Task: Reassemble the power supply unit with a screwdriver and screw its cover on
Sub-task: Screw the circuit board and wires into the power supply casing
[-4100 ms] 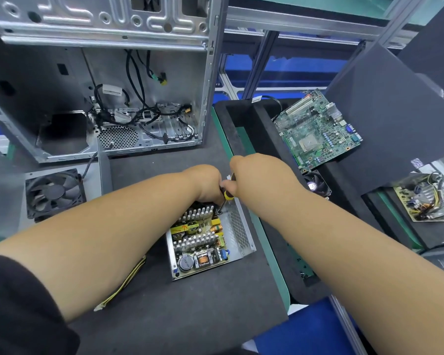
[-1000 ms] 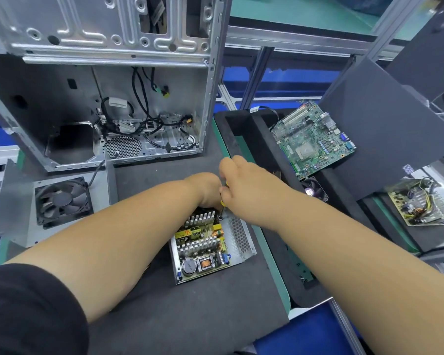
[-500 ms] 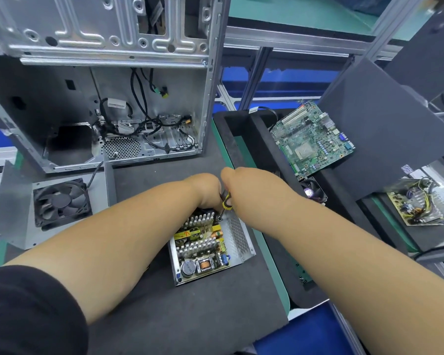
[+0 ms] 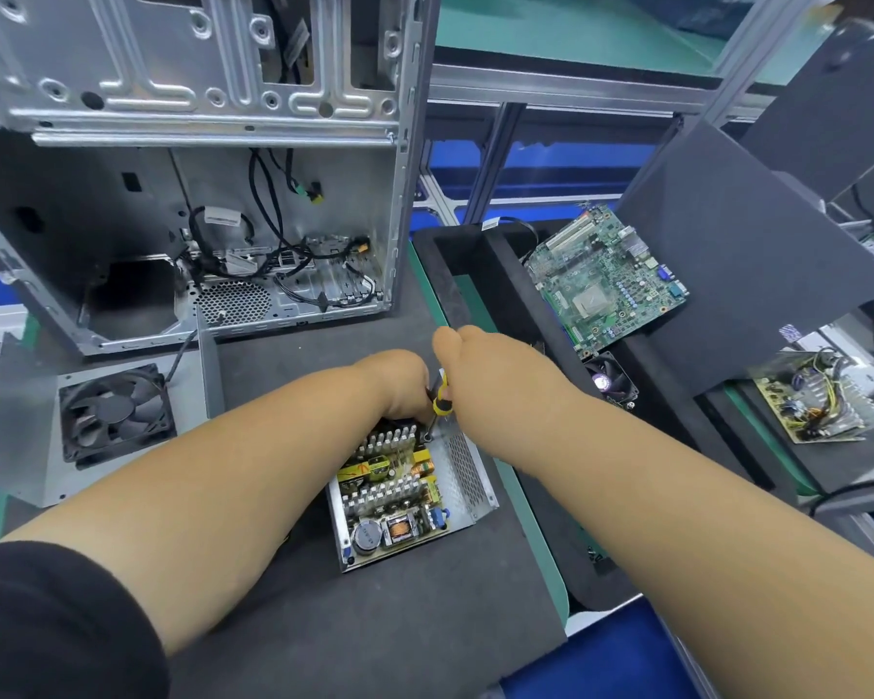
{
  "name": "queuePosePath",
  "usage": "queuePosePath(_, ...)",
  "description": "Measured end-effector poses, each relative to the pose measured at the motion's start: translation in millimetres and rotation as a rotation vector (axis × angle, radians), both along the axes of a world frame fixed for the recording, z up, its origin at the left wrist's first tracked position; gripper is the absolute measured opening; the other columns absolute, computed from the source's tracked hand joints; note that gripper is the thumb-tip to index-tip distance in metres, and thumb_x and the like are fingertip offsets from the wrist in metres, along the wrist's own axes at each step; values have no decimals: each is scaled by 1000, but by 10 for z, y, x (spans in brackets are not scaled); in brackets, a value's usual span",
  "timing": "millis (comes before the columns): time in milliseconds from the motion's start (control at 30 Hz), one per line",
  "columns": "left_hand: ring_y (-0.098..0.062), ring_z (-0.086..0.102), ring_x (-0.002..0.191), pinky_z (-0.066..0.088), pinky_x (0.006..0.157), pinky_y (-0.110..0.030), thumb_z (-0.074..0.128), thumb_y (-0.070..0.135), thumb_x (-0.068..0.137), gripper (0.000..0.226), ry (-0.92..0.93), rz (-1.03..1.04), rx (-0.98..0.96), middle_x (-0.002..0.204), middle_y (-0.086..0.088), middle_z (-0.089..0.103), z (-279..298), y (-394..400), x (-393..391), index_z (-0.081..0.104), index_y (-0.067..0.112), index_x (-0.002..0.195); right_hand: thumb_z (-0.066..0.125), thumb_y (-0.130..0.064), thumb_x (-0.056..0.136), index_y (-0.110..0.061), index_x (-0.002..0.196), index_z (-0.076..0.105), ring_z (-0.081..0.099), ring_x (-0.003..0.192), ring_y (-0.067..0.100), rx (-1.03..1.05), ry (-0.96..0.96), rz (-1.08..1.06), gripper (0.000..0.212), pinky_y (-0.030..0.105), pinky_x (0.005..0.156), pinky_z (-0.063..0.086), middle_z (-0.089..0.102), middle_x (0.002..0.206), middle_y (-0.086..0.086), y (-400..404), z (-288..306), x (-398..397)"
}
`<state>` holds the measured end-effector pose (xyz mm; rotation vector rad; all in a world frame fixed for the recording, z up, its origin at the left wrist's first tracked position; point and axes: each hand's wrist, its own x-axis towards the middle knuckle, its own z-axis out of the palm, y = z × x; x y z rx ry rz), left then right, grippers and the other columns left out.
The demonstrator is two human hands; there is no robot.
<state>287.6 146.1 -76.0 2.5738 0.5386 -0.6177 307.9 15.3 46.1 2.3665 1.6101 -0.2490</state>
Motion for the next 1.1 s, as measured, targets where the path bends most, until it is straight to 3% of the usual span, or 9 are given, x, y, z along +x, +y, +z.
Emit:
queuePosePath(67,-31,61,88,54,84,-38,69,35,77,26,2,1,9,93,-9,67,-6,0,-1,70,14,92,51,-27,100,-11,113,48,60,91,29,23,-54,-29,20,34,63,37,57,108,8,17,-12,39)
queuePosePath(200,-28,53,75,52,79,-37,68,28,75,15,-9,47,-16,78,-6,58,-2,10,0,60,17,70,29,-53,103,-17,108,61,51,75,26,-31,-191,-63,48,26,54,32,58,92,3,-1,-77,50)
queuePosePath(333,-30,57,89,52,89,-41,60,23,85,10,-11,-5,5,93,-10,63,-2,13,-2,61,13,81,40,-40,100,-15,109,42,58,93,32,77,-26,15,27,35,63,29,52,104,8,-71,-110,27)
queuePosePath(433,-30,61,100,52,90,-42,65,32,83,30,-27,-4,-2,107,-8,66,-22,14,5,66,16,109,46,-18,97,-18,101,32,49,78,30,61,87,52,14,35,62,27,39,90,4,-53,-115,49)
queuePosePath(633,-33,62,91,54,86,-43,64,28,80,11,-1,10,-19,95,-11,66,-24,27,0,63,17,79,34,-45,104,-15,106,45,44,70,26,75,-122,22,32,29,48,22,41,80,0,-48,-144,63)
queuePosePath(800,-32,62,94,54,87,-41,69,34,77,27,-12,5,-4,99,-9,68,-21,11,11,71,16,96,50,-14,95,-15,96,27,42,65,23,57,145,10,23,32,50,21,31,95,6,-41,-45,90)
queuePosePath(900,-31,62,88,55,83,-39,73,37,75,29,-4,10,1,90,-9,66,-14,10,-2,70,13,90,53,-31,99,-18,94,34,50,73,24,43,4,-7,24,31,57,31,39,88,3,17,-37,137)
queuePosePath(1000,-32,62,89,54,84,-40,71,32,78,25,-7,30,-35,93,-12,66,0,20,-15,70,10,91,36,-53,101,-21,98,57,46,73,24,-10,-163,-22,39,29,56,30,41,75,-2,37,-104,102)
queuePosePath(1100,-32,59,87,53,86,-42,62,22,83,12,-6,14,-39,91,-11,62,20,17,-9,64,11,86,31,-52,101,-19,103,52,46,73,25,57,-121,11,39,31,55,28,45,81,-1,-11,-143,52)
